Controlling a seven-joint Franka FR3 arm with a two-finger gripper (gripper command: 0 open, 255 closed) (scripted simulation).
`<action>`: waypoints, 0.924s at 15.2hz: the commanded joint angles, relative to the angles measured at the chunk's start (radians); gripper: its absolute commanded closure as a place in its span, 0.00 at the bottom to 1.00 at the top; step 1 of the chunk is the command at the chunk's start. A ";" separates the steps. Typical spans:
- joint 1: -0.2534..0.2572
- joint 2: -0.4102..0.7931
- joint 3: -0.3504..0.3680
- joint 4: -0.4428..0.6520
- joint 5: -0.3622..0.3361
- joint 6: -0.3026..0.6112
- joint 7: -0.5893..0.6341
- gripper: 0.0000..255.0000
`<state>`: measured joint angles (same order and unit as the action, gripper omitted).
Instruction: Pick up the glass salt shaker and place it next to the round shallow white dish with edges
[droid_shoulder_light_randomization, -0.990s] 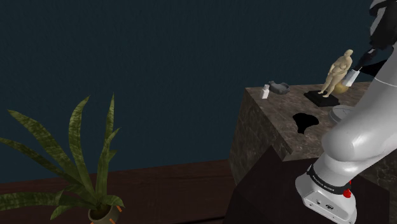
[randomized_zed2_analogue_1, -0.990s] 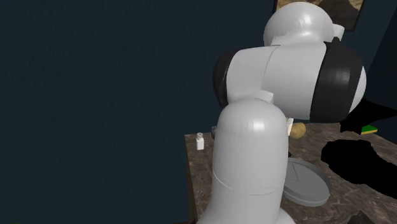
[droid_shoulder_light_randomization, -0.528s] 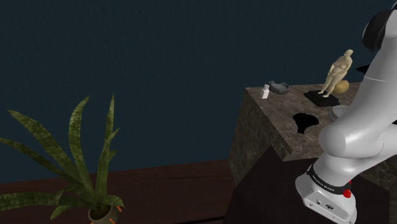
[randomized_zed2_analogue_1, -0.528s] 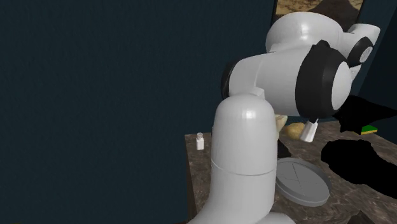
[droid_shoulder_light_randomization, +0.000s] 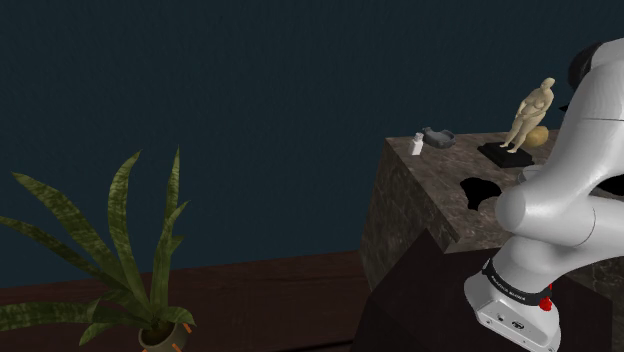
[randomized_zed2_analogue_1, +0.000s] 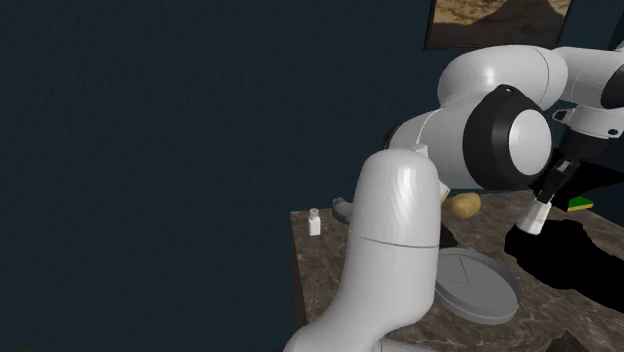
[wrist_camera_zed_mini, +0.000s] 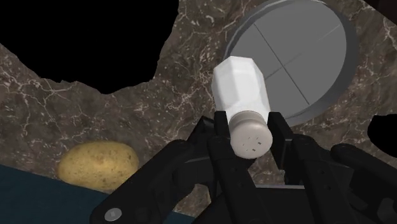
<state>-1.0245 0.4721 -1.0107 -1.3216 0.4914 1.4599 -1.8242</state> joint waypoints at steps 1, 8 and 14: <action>-0.120 0.071 0.021 0.103 0.045 -0.050 -0.056 1.00; -0.074 0.061 0.016 -0.019 0.037 0.051 -0.075 1.00; -0.048 0.064 0.017 -0.103 0.042 0.128 -0.092 1.00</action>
<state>-1.0776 0.5352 -0.9938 -1.4124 0.5318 1.5758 -1.9153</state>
